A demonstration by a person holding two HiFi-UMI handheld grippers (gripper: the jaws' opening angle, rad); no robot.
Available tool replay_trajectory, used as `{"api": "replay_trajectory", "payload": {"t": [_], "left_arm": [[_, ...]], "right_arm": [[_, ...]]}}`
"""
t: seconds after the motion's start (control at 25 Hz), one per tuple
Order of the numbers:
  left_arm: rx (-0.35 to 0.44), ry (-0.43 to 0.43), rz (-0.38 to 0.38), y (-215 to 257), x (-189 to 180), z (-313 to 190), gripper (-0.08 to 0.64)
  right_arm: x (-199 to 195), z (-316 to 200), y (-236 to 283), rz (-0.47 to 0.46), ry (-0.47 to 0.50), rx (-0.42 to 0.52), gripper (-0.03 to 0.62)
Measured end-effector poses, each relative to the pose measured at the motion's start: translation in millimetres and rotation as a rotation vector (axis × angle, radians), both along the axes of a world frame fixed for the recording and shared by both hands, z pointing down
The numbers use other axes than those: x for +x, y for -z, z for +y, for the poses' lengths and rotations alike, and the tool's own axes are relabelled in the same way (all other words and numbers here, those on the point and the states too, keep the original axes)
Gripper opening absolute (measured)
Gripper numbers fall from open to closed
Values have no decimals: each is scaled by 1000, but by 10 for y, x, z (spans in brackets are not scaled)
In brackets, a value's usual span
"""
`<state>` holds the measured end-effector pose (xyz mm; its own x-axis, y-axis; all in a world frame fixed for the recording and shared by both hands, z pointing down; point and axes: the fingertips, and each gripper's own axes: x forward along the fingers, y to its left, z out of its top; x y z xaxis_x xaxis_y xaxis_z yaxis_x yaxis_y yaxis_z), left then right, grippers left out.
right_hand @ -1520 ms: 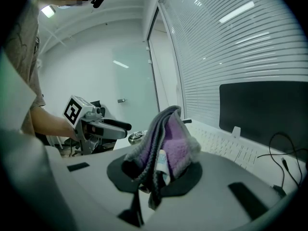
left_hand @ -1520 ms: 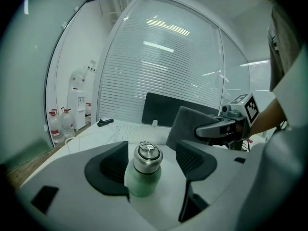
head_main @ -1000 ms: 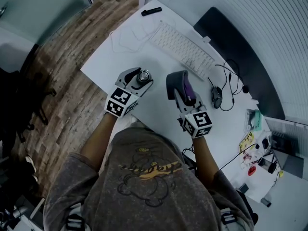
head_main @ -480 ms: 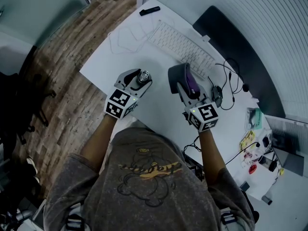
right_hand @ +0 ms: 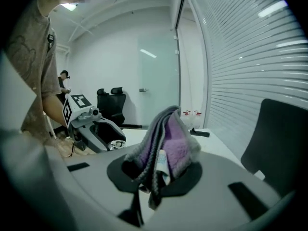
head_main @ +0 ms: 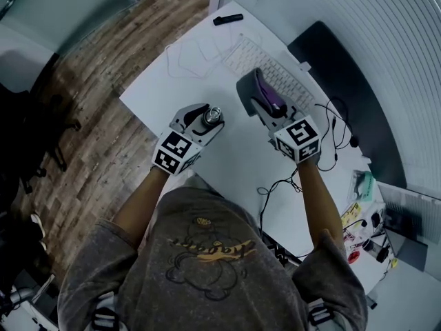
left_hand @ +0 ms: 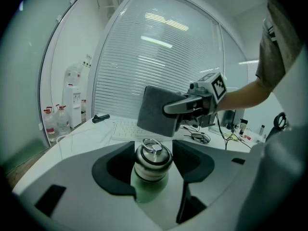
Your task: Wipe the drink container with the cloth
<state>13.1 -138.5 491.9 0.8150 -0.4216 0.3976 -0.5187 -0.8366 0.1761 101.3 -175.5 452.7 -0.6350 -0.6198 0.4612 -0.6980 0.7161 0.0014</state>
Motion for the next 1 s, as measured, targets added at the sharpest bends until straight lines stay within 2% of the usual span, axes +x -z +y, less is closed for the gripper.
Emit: {"api": "replay_trajectory", "payload": {"t": [0.32, 0.64, 0.84, 1.0], "left_arm": [[-3, 0, 6, -9, 22, 23, 255], [-2, 30, 20, 4, -2, 24, 255], [2, 30, 17, 21, 1, 39, 255], [1, 43, 18, 21, -24, 55, 255]], "right_arm": [[-505, -236, -336, 39, 384, -31, 55], [-983, -158, -702, 133, 819, -95, 54], [-1097, -105, -847, 210, 1027, -146, 52], [-1141, -64, -895, 243, 1144, -168, 52]]}}
